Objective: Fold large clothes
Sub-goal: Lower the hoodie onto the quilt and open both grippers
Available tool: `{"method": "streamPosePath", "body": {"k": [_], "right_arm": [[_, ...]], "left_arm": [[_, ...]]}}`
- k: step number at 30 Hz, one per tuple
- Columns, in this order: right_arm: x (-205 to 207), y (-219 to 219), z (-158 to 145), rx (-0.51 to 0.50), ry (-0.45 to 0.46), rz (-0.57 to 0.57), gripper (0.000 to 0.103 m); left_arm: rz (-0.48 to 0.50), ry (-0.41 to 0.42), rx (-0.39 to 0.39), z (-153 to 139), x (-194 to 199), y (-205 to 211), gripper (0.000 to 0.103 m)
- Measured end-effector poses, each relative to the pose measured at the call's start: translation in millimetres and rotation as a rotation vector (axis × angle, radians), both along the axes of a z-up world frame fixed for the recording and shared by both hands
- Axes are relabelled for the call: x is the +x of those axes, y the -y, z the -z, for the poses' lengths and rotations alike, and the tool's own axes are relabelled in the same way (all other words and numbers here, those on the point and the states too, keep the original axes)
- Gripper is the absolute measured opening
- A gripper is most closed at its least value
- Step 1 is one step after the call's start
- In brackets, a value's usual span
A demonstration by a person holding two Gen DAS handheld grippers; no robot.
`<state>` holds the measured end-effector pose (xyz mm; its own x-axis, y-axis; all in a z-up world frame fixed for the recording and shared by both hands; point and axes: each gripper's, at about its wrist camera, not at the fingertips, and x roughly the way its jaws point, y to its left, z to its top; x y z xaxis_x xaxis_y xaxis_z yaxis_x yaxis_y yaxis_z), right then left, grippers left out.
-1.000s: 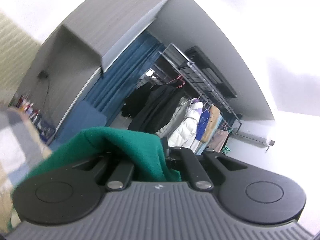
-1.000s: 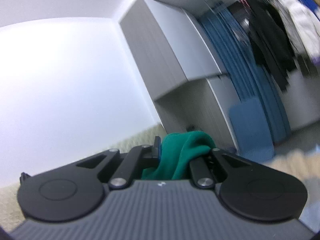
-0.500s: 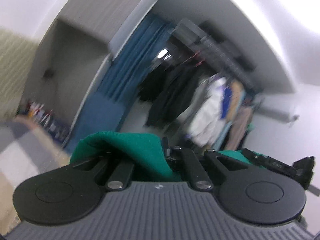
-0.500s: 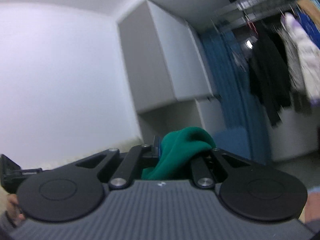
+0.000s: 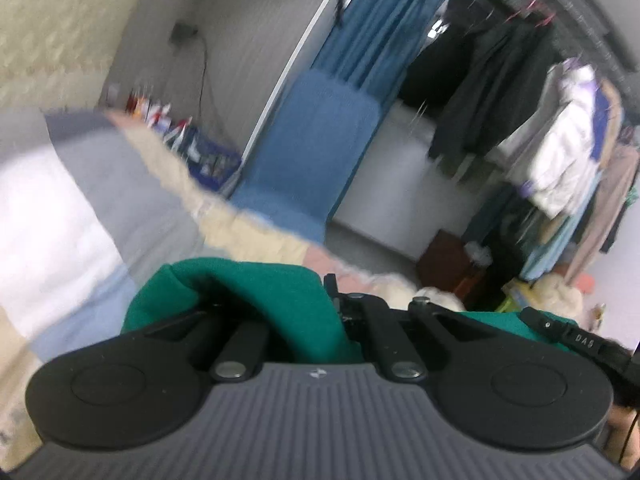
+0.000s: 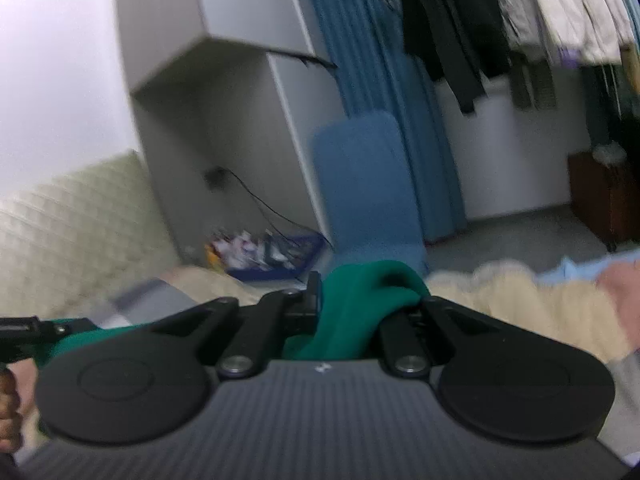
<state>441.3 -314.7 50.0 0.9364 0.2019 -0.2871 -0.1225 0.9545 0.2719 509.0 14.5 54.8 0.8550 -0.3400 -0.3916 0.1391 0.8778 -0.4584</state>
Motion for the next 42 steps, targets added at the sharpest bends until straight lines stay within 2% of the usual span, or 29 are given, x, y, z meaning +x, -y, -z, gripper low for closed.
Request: {"method": "streamPosePath", "body": {"k": [4,7,9,12,14,15,18,19,25,29,34,38,42], "right_arm": [[28.1,-0.3,69.5,-0.041,-0.057,0.031,0.011],[36.1,-1.3,100.9,-0.082,-0.105,0.047,0.014],[39.3,3.0,118.0,-0.073,-0.146,0.059,0.014],[44.6,5.9,141.7,-0.058,-0.209,0.075,0.016],[49.0,6.4,149.2,-0.054,-0.228,0.077,0.016],[48.7,7.2,150.2,-0.051,-0.232,0.077,0.016],[43.3,6.0,141.2,-0.044,-0.232,0.073,0.016],[39.8,5.0,135.7,-0.044,-0.233,0.069,0.018],[2.8,3.7,107.9,-0.012,-0.221,0.043,0.048],[-42.5,-0.4,82.9,-0.019,-0.192,0.043,0.048],[-112.4,-8.7,53.0,-0.012,-0.174,0.027,0.048],[-172.6,-18.2,46.5,0.014,-0.204,0.013,0.048],[-220.3,-28.0,55.7,0.047,-0.263,-0.004,0.048]], "left_arm": [[-0.003,-0.094,0.078,64.6,64.2,14.0,0.005],[-0.011,-0.158,0.082,111.1,92.5,12.7,0.006],[-0.013,-0.191,0.088,133.3,104.0,19.1,0.007],[-0.014,-0.209,0.138,147.5,113.6,27.5,0.010],[-0.019,-0.219,0.151,149.6,113.2,31.5,0.010],[-0.022,-0.225,0.156,140.6,104.9,35.3,0.011],[-0.016,-0.262,0.190,129.6,97.7,36.9,0.034],[-0.016,-0.269,0.189,125.1,94.5,36.8,0.045],[-0.038,-0.232,0.193,72.8,29.6,32.1,0.047],[-0.046,-0.214,0.179,42.6,-23.9,27.5,0.047],[-0.056,-0.214,0.149,21.2,-99.3,21.4,0.047],[-0.069,-0.213,0.103,20.6,-166.8,15.3,0.047],[-0.051,-0.223,0.114,34.0,-231.1,15.6,0.047]]}}
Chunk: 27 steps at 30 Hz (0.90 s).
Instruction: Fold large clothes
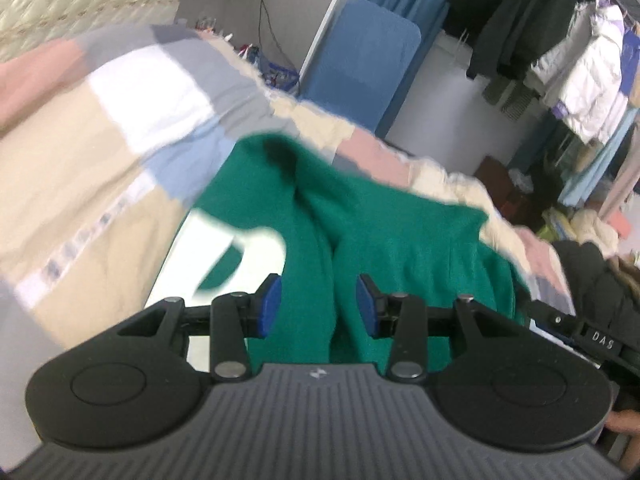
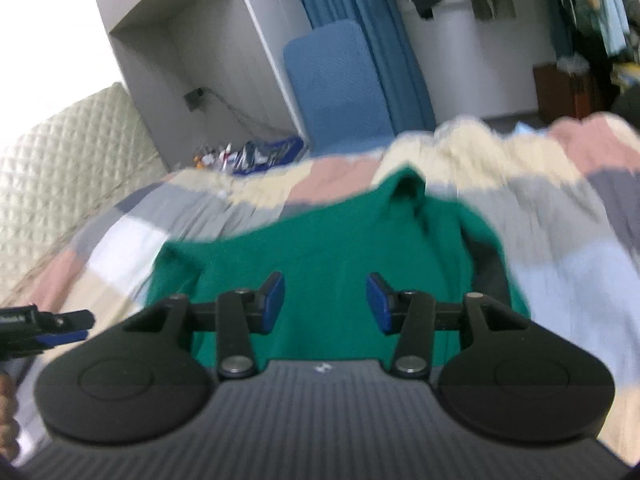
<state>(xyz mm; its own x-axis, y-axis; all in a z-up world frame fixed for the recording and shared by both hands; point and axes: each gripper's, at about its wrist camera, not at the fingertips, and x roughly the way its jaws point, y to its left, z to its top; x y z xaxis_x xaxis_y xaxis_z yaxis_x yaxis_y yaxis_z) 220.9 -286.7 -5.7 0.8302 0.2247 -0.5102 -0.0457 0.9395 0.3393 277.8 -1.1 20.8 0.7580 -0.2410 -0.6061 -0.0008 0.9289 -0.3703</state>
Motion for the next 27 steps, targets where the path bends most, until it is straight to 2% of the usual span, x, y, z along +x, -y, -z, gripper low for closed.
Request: {"method": "streamPosePath", "body": {"k": [3,6,7,8,13,16,19,21,22,23,24,25,26,27], "right_arm": [[-29.7,-2.8,12.2,0.011,-0.028,-0.018,0.053],[-51.0,-6.3,25.3,0.012,-0.057,-0.027,0.071],[-55.2,-6.1,30.6,0.015,-0.066,-0.021,0.081],[-58.8,-6.6,38.2,0.019,-0.080,-0.014,0.087],[-56.7,-20.4,74.2,-0.018,-0.180,-0.038,0.088],[-46.2,-37.8,87.3,-0.101,-0.178,-0.102,0.088],[-27.7,-53.4,101.9,-0.157,-0.207,-0.123,0.089],[-17.3,-61.1,106.8,-0.194,-0.223,-0.113,0.085],[-10.6,-62.9,107.9,-0.195,-0.225,-0.102,0.077],[-5.1,-62.8,107.1,-0.189,-0.224,-0.085,0.059],[1.5,-61.5,104.8,-0.187,-0.223,-0.071,0.051],[9.8,-61.3,99.2,-0.193,-0.214,-0.061,0.035],[16.4,-61.7,93.3,-0.211,-0.196,-0.054,0.023],[24.4,-62.5,86.0,-0.229,-0.173,-0.055,0.021]], "left_arm": [[0.017,0.010,0.031,13.6,-42.8,2.3,0.049],[0.034,0.013,0.081,29.1,-72.4,6.3,0.050],[0.042,0.016,0.099,34.6,-79.9,8.1,0.052],[0.051,0.016,0.117,40.9,-88.0,10.3,0.053],[0.063,0.033,0.143,54.8,-97.5,9.9,0.055],[0.067,0.040,0.106,53.7,-85.4,3.5,0.055],[0.064,0.065,0.119,55.9,-76.6,-1.8,0.056],[0.069,0.063,0.099,60.9,-71.2,-7.8,0.056],[0.069,0.061,0.082,63.4,-69.2,-10.5,0.056],[0.062,0.062,0.061,66.2,-67.2,-14.6,0.056],[0.054,0.060,0.049,67.4,-65.1,-16.9,0.056],[0.045,0.059,0.032,68.4,-62.7,-19.8,0.056],[0.039,0.061,0.014,68.9,-60.8,-22.3,0.056],[0.035,0.060,0.004,68.6,-59.8,-22.9,0.056]]}}
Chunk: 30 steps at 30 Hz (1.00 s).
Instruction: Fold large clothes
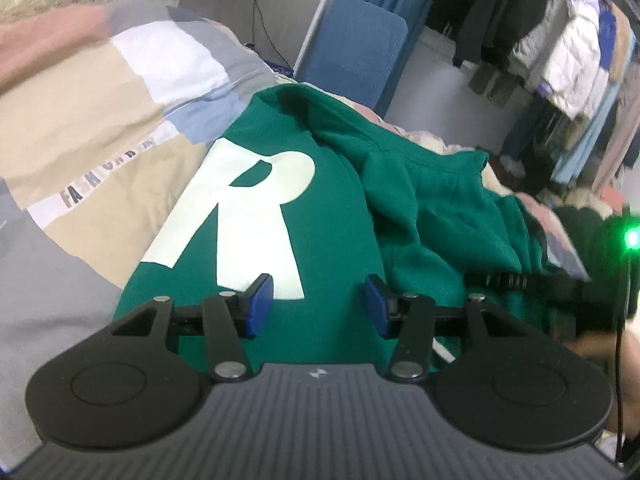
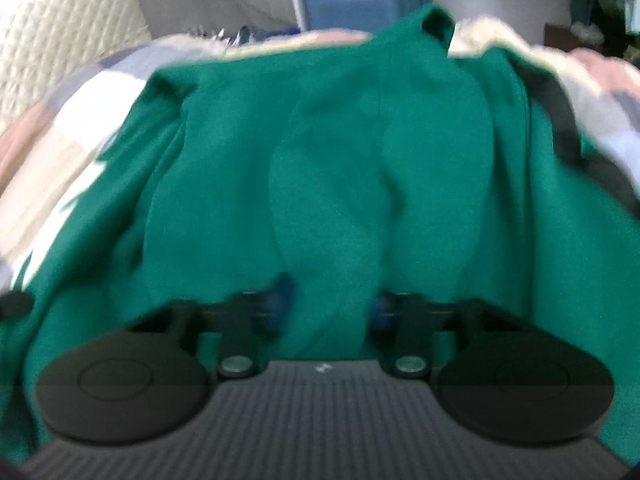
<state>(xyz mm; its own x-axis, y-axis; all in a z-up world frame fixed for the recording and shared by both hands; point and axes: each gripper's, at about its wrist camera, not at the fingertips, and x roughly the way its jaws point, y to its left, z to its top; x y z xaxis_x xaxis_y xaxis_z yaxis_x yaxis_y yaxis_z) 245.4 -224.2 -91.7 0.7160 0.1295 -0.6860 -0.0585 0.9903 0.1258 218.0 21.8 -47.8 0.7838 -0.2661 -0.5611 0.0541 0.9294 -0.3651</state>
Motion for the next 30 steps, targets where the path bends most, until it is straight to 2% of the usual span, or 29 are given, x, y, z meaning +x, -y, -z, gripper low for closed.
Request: {"method": "streamPosePath", "body": {"k": [3,6,8,12,15,19,23,26,27,28,29,30], "right_arm": [[33.9,-5.8,-30.5,-0.042,0.090,-0.028,0.017],[84.9,-18.0,-69.9,-0.123,0.192,-0.048,0.016],[131.0,-25.8,-95.7,-0.172,0.235,-0.039,0.015],[217.3,-39.6,-126.9,-0.270,0.292,0.013,0.015],[264.1,-49.5,-137.5,-0.264,0.365,0.030,0.015],[311.1,-52.1,-122.5,-0.243,0.413,0.079,0.015],[336.7,-43.5,-74.6,-0.176,0.333,0.134,0.017],[331.8,-41.3,-45.6,-0.126,0.298,0.134,0.019],[328.0,-40.4,-40.9,-0.122,0.297,0.128,0.024],[321.4,-40.4,-39.1,-0.120,0.300,0.133,0.037],[314.4,-37.7,-39.1,-0.112,0.303,0.149,0.054],[309.9,-35.5,-41.6,-0.094,0.304,0.158,0.060]], "left_arm": [[-0.007,0.002,-0.032,0.4,3.3,-4.3,0.056],[-0.028,-0.006,-0.078,5.6,4.7,-5.8,0.056],[-0.034,0.003,-0.073,8.6,6.4,-3.0,0.056],[-0.037,-0.001,-0.086,12.1,11.4,-2.6,0.058],[-0.049,0.019,-0.071,14.4,12.5,-2.7,0.058],[-0.070,0.017,-0.061,21.3,16.1,2.4,0.061],[-0.071,0.026,-0.031,25.5,20.6,6.9,0.063],[-0.063,0.029,-0.020,26.3,24.5,7.2,0.063],[-0.061,0.023,-0.025,26.8,26.8,6.3,0.063],[-0.062,0.013,-0.042,26.6,28.8,4.1,0.064],[-0.062,0.009,-0.058,26.5,29.2,2.1,0.065],[-0.063,0.007,-0.074,26.8,30.1,-0.6,0.065]]}}
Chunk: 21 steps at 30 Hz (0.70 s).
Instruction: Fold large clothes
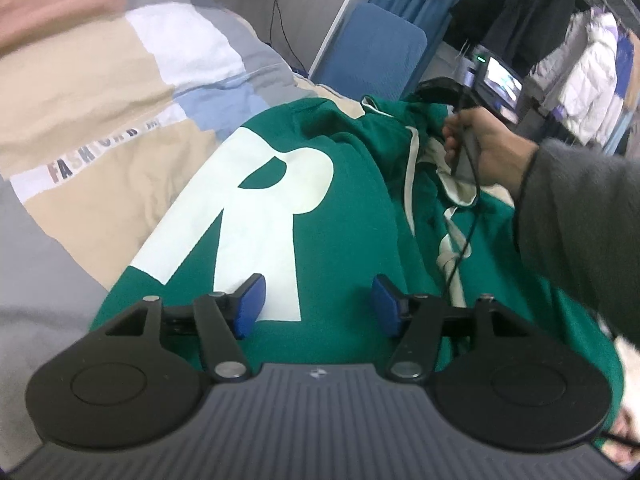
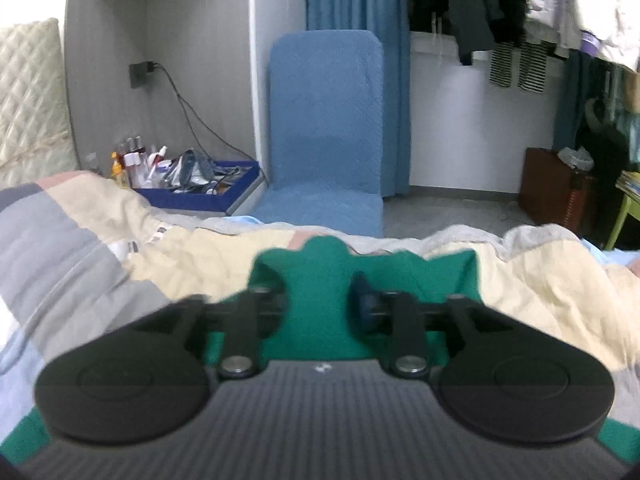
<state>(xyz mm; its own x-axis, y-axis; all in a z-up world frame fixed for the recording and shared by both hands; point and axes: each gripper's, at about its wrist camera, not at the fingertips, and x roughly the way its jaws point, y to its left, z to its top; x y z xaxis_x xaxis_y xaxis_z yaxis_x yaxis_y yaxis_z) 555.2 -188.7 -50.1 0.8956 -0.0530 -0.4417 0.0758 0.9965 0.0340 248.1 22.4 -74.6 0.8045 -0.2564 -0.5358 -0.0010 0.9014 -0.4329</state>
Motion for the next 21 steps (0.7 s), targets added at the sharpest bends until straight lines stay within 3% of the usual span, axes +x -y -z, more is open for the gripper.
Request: {"method": "streamPosePath", "body": {"k": [1,9,18,21], "right_arm": [[-8.6,4.9,-3.5,0.028,0.007,-0.004,0.065],[-98.1,29.4,-45.5,0.008,-0.016,-0.044,0.066],[-282.1,65.9,-67.4,0.064,-0.061,-0.138,0.066],[-340.1,66.9,-63.1,0.073,-0.125,-0.176,0.066]], "left_arm": [[0.000,-0.005,-0.010,0.8,1.3,-1.7,0.065],[-0.007,0.000,0.028,-4.9,-5.2,4.1,0.065],[-0.002,-0.004,0.094,-20.7,-33.0,10.9,0.065],[0.012,0.011,0.135,-27.9,-46.5,16.1,0.065]]}}
